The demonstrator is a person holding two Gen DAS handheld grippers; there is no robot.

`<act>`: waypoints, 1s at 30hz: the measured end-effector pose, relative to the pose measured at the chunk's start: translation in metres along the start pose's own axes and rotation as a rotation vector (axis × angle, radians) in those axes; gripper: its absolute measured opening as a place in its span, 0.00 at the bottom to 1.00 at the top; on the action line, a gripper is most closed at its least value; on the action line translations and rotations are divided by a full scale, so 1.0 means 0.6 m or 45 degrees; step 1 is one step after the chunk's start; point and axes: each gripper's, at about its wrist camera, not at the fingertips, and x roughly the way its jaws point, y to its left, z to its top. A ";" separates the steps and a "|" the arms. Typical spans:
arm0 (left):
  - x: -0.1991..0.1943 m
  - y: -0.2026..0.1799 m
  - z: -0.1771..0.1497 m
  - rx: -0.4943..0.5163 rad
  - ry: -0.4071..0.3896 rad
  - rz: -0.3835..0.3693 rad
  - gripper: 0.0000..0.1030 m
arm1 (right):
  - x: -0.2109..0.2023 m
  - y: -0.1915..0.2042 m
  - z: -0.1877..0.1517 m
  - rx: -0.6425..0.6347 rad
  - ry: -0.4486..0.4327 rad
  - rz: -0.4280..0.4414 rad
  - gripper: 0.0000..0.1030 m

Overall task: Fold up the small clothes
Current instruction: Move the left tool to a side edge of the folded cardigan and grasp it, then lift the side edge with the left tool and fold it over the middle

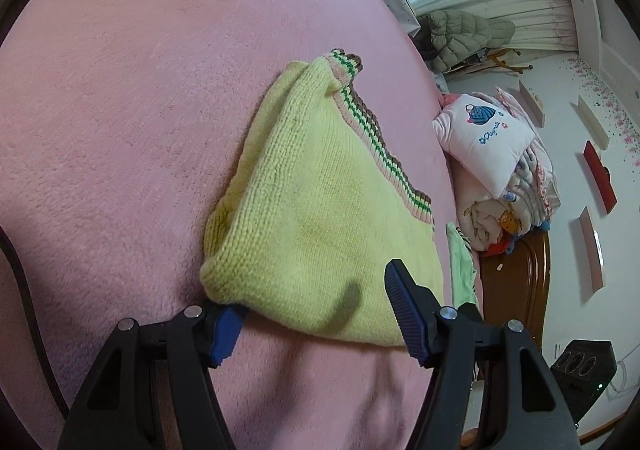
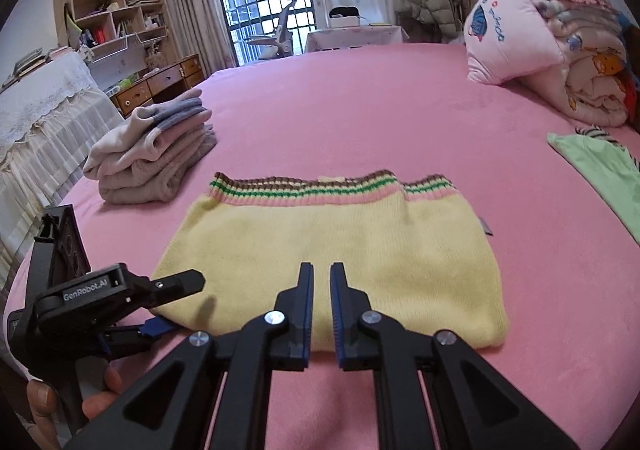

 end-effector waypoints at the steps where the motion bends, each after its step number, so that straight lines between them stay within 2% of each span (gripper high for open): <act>1: 0.001 0.000 0.002 -0.003 -0.006 -0.004 0.62 | 0.009 0.002 0.000 -0.003 0.011 0.000 0.08; 4: -0.002 0.001 0.008 -0.006 -0.022 -0.017 0.62 | 0.032 0.003 -0.003 0.007 0.046 0.006 0.08; 7: 0.001 -0.003 0.010 -0.001 -0.041 -0.009 0.57 | 0.048 0.002 -0.008 0.027 0.074 0.010 0.08; 10: 0.003 -0.002 0.012 0.002 -0.059 0.006 0.44 | 0.054 0.005 -0.016 0.022 0.086 0.006 0.08; 11: 0.004 -0.002 0.014 0.000 -0.069 0.015 0.34 | 0.056 0.005 -0.017 0.018 0.087 0.004 0.08; 12: 0.004 0.001 0.015 -0.008 -0.074 0.023 0.28 | 0.058 0.006 -0.019 0.015 0.091 0.002 0.08; 14: 0.004 0.004 0.015 -0.023 -0.082 0.009 0.24 | 0.064 0.008 -0.023 0.014 0.105 0.005 0.08; 19: 0.001 -0.025 0.007 0.080 -0.131 0.060 0.20 | 0.078 0.009 -0.038 0.008 0.131 -0.004 0.08; 30: -0.019 -0.135 -0.015 0.376 -0.196 0.007 0.18 | 0.084 -0.009 -0.059 0.061 0.096 0.043 0.08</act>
